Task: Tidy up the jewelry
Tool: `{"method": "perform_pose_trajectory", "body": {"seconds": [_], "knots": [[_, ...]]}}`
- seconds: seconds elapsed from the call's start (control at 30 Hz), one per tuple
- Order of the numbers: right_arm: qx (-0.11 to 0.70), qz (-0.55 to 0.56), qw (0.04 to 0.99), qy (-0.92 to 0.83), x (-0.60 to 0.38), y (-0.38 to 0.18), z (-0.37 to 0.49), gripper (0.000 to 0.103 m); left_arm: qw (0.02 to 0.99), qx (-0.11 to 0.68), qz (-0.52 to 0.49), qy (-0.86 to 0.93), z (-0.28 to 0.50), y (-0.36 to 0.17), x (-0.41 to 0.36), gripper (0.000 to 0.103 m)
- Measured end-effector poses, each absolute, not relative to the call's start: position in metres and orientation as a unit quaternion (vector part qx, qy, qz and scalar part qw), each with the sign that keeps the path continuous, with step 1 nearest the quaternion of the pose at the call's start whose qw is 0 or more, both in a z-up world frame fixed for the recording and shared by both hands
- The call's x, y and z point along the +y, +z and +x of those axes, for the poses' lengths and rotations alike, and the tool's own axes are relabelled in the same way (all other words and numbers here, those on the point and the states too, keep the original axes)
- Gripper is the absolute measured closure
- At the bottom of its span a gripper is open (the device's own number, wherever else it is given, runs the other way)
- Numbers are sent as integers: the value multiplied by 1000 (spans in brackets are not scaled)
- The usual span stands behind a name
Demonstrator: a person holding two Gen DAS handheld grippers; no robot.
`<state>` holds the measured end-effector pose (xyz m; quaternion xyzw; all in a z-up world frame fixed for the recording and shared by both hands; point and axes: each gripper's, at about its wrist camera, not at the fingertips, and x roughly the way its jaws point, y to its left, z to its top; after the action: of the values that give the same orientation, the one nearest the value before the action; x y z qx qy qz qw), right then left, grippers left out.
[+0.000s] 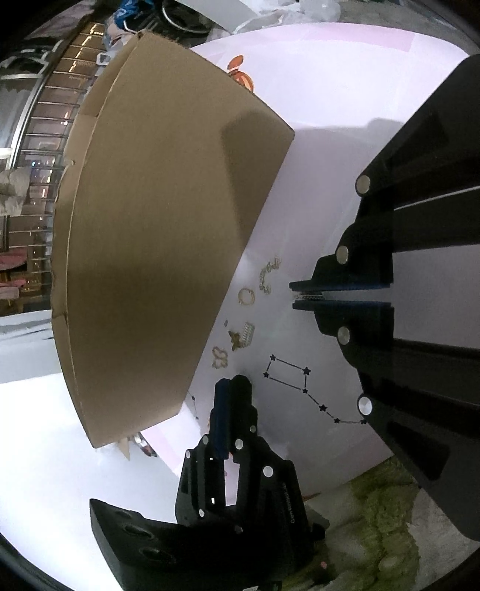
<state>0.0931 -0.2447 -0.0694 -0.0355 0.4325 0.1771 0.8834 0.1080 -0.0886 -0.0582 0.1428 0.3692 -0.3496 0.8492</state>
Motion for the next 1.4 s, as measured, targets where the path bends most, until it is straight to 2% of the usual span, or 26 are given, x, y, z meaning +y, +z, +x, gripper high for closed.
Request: {"method": "perform_pose_trajectory", "body": {"seconds": [0.5, 0.8, 1.0, 1.17, 1.4], "knots": [[389, -27, 906, 167, -255, -34, 74, 101, 862, 347, 133, -346, 95, -37, -80, 93], [300, -44, 934, 186, -247, 35, 75, 101, 885, 264, 137, -358, 79, 30, -73, 93], [253, -56, 944, 202, -255, 75, 107, 101, 891, 224, 135, -371, 98, 71, -79, 93], [282, -48, 934, 213, -267, 71, 153, 101, 890, 232, 143, -366, 142, 74, -96, 93], [333, -51, 920, 200, -277, 49, 197, 101, 875, 297, 156, -349, 207, 47, -132, 93]]}}
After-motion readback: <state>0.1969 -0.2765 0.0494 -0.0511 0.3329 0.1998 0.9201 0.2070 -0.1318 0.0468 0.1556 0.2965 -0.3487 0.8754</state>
